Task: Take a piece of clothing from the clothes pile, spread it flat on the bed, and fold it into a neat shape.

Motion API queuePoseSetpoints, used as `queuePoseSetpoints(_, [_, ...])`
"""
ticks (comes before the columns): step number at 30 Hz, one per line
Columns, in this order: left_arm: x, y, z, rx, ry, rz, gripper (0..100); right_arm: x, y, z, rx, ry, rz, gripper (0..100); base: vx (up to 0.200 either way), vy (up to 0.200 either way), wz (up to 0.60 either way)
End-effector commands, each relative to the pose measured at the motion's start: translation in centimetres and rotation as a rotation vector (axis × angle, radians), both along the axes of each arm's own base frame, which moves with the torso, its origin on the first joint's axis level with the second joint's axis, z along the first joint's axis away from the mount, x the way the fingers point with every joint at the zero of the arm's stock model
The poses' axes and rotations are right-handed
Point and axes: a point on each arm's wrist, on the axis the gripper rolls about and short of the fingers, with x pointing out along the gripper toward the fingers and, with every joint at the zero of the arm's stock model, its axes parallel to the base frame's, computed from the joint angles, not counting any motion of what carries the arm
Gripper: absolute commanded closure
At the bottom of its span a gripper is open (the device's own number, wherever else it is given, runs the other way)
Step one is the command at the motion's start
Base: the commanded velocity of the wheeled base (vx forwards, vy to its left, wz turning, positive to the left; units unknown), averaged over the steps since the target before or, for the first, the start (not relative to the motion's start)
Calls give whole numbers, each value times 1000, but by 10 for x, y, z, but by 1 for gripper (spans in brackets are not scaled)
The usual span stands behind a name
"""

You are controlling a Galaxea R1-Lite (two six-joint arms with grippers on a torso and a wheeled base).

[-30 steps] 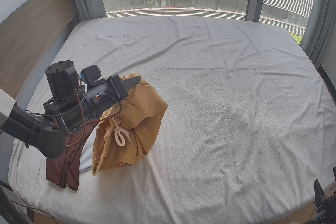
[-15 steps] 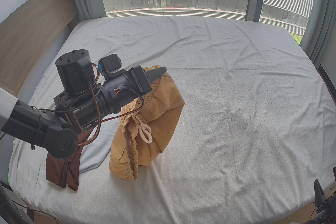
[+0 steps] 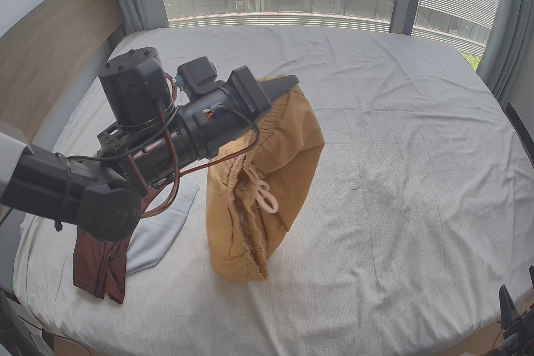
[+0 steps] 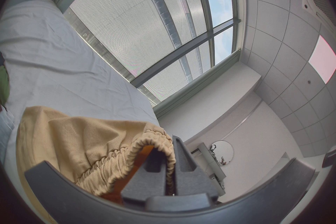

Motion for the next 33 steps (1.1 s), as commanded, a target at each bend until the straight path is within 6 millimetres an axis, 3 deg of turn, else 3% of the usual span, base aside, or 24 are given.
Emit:
queuePoseSetpoints(1, [-7, -13, 12, -34, 2, -43, 100, 0, 0, -5, 0, 1, 0, 0, 0, 0, 0])
queuePoseSetpoints(9, [-28, -34, 47, -212, 62, -142, 100, 0, 0, -5, 0, 1, 0, 0, 0, 0, 0])
queuePoseSetpoints(12, [-41, -33, 64, -299, 89, -196, 100, 0, 0, -5, 0, 1, 0, 0, 0, 0, 0])
queuePoseSetpoints(17, [-44, -30, 74, -382, 154, -229, 100, 0, 0, -5, 0, 1, 0, 0, 0, 0, 0])
queuePoseSetpoints(20, [-30, -21, 63, -372, 177, -179, 100, 0, 0, -5, 3, 1, 0, 0, 0, 0, 0])
queuePoseSetpoints(25, [11, -1, 21, -310, 219, -17, 100, 0, 0, -5, 0, 1, 0, 0, 0, 0, 0])
queuePoseSetpoints(26, [11, -1, 21, -310, 219, -17, 100, 0, 0, -5, 0, 1, 0, 0, 0, 0, 0])
queuePoseSetpoints(28, [33, 7, -9, -249, 200, 55, 100, 0, 0, -5, 0, 1, 0, 0, 0, 0, 0])
queuePoseSetpoints(33, [52, 17, -50, -166, 141, 124, 100, 0, 0, -5, 0, 1, 0, 0, 0, 0, 0])
